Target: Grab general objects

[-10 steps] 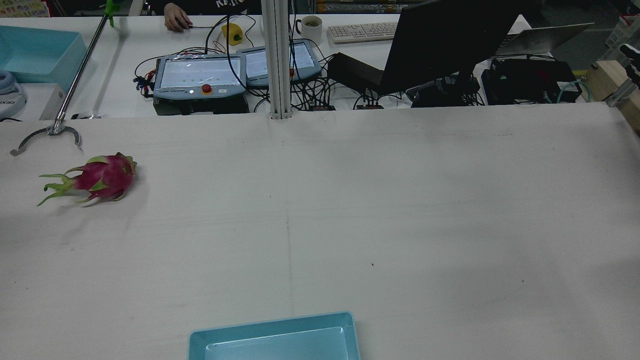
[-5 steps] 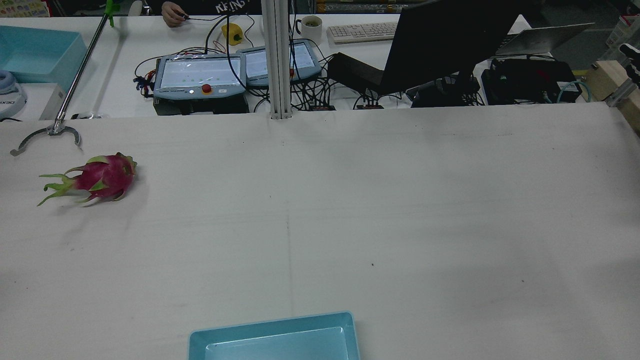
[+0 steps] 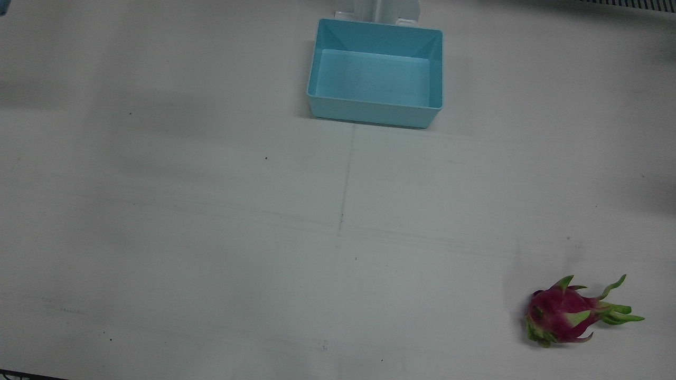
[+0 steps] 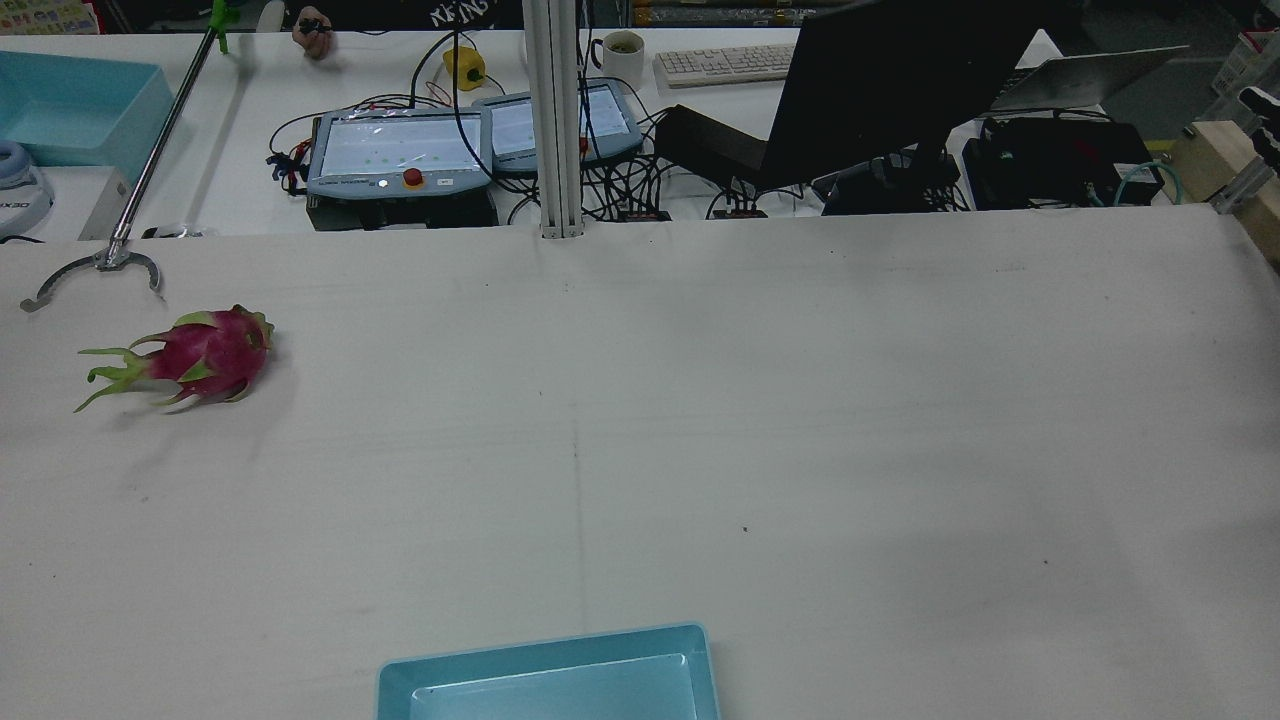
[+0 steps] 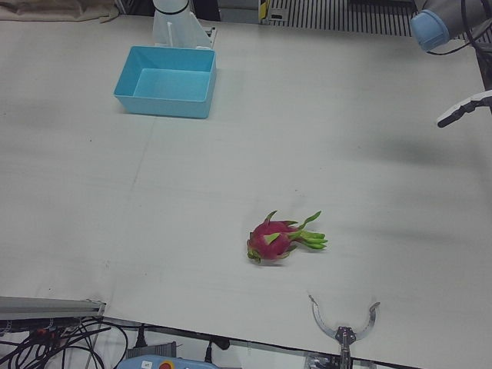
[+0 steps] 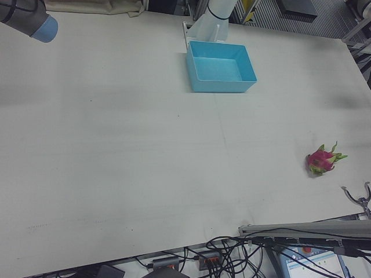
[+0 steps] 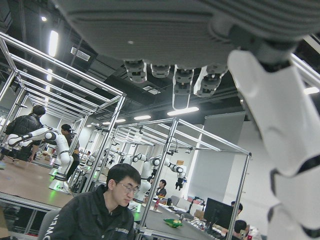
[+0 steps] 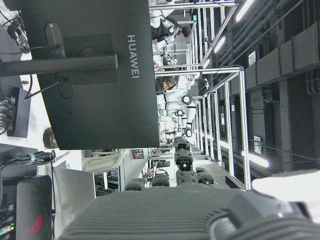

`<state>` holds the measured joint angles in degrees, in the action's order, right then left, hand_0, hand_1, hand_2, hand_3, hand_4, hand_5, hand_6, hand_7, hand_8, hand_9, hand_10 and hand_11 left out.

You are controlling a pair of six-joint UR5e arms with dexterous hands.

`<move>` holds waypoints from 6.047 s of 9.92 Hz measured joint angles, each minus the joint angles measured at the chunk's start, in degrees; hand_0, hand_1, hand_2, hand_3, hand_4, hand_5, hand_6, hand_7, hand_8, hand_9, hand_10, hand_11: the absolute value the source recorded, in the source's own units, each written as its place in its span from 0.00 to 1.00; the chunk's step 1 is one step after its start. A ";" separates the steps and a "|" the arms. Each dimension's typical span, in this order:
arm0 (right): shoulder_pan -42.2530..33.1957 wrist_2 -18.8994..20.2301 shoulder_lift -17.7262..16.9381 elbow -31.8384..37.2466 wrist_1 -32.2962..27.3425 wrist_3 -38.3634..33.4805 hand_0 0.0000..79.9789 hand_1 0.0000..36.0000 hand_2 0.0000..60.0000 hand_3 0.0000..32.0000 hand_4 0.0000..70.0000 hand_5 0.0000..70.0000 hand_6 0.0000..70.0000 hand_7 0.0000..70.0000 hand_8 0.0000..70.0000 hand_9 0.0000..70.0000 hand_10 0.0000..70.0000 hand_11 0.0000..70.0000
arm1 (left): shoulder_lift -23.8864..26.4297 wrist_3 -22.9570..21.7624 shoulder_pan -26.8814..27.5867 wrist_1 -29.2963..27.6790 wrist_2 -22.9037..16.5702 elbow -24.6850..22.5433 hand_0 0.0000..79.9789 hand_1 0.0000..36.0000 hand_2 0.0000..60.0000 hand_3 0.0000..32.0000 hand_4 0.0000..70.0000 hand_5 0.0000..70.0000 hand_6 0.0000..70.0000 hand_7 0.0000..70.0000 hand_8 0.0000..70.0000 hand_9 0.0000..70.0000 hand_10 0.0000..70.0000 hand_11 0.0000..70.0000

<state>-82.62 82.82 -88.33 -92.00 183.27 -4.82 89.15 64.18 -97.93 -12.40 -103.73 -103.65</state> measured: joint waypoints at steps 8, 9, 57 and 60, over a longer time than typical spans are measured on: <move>0.00 -0.02 0.00 0.02 0.00 0.04 0.00 0.00 0.00 0.00 0.00 0.00 0.00 0.00 0.00 0.00 0.00 0.00 | 2.63 21.60 29.94 12.08 17.19 -1.79 0.67 0.78 0.41 0.24 0.00 0.00 0.00 0.07 0.00 0.00 0.00 0.00; 0.00 -0.02 0.00 0.00 0.01 0.06 0.00 0.00 0.00 0.00 0.00 0.00 0.00 0.00 0.00 0.00 0.00 0.00 | 4.73 22.99 33.35 14.70 19.25 -1.55 0.65 0.74 0.38 0.21 0.00 0.00 0.00 0.07 0.00 0.00 0.00 0.00; 0.00 -0.03 0.00 0.27 -0.11 -0.01 0.00 0.00 0.00 0.00 0.00 0.00 0.00 0.00 0.00 0.00 0.00 0.00 | 20.93 48.39 43.84 17.34 21.95 22.38 0.57 0.11 0.43 0.00 1.00 0.50 0.82 1.00 0.62 0.85 0.59 0.82; 0.00 -0.01 0.00 0.25 -0.08 -0.01 0.00 0.00 0.00 0.00 0.00 0.00 0.00 0.00 0.00 0.00 0.00 0.00 | 20.84 48.41 43.88 16.25 22.45 23.04 0.55 0.03 0.45 0.00 1.00 0.68 1.00 1.00 0.81 1.00 0.80 1.00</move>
<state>-82.62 82.82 -88.33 -91.75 183.19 -4.83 110.00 112.59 -54.06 3.85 -81.28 -80.61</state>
